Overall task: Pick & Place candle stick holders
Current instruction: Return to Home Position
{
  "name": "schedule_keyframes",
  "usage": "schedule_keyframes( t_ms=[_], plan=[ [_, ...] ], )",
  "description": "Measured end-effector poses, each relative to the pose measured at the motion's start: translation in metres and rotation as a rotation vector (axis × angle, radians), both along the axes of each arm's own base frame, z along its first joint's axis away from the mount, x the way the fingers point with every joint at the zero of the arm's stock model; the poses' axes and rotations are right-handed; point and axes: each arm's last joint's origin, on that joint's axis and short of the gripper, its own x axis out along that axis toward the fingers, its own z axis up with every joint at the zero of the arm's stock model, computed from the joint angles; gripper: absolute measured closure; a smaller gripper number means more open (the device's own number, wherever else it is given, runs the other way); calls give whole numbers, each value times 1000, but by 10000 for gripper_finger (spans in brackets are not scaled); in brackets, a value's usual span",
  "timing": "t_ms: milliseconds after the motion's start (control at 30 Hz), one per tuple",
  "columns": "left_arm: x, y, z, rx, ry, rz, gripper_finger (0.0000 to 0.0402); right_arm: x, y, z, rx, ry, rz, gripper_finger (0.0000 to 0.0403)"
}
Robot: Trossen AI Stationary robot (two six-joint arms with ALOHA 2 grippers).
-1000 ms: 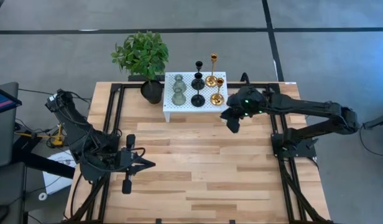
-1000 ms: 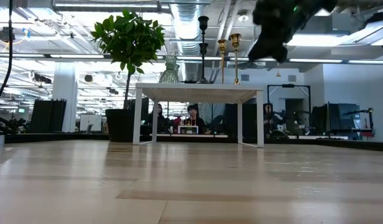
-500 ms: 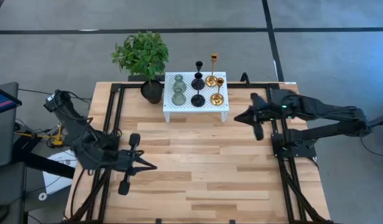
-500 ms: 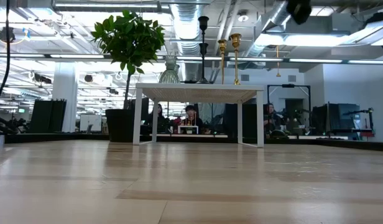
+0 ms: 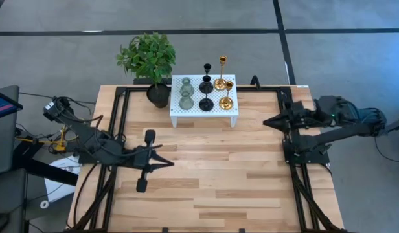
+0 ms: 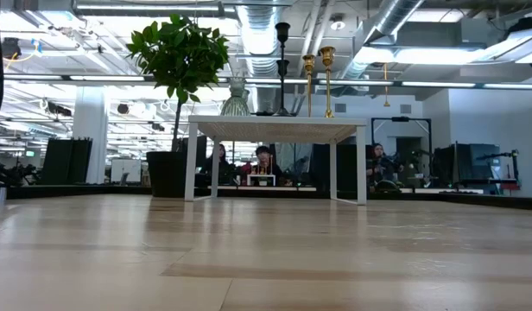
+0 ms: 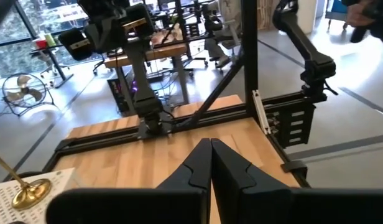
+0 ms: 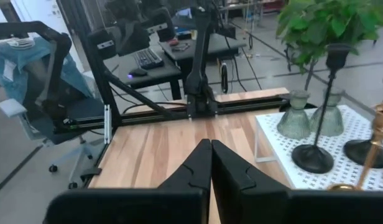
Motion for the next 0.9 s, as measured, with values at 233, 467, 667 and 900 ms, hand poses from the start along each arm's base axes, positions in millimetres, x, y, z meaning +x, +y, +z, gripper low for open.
schedule_keyframes(
  t_ms=[233, 467, 667, 900],
  plan=[
    [-5, 2, 1, 40, -4, -1, 396, -26, 1, -8, -29, -25, -10, 403],
    [-27, 25, 7, 32, -37, -26, 398, -32, 3, -30, -15, -106, 47, 403],
    [-25, 54, -3, 31, -44, -7, 398, -28, 4, -33, -122, -155, 76, 403],
    [-29, 90, -14, -37, -47, 35, 398, -40, 0, -29, -119, -213, 81, 403]
  ],
)
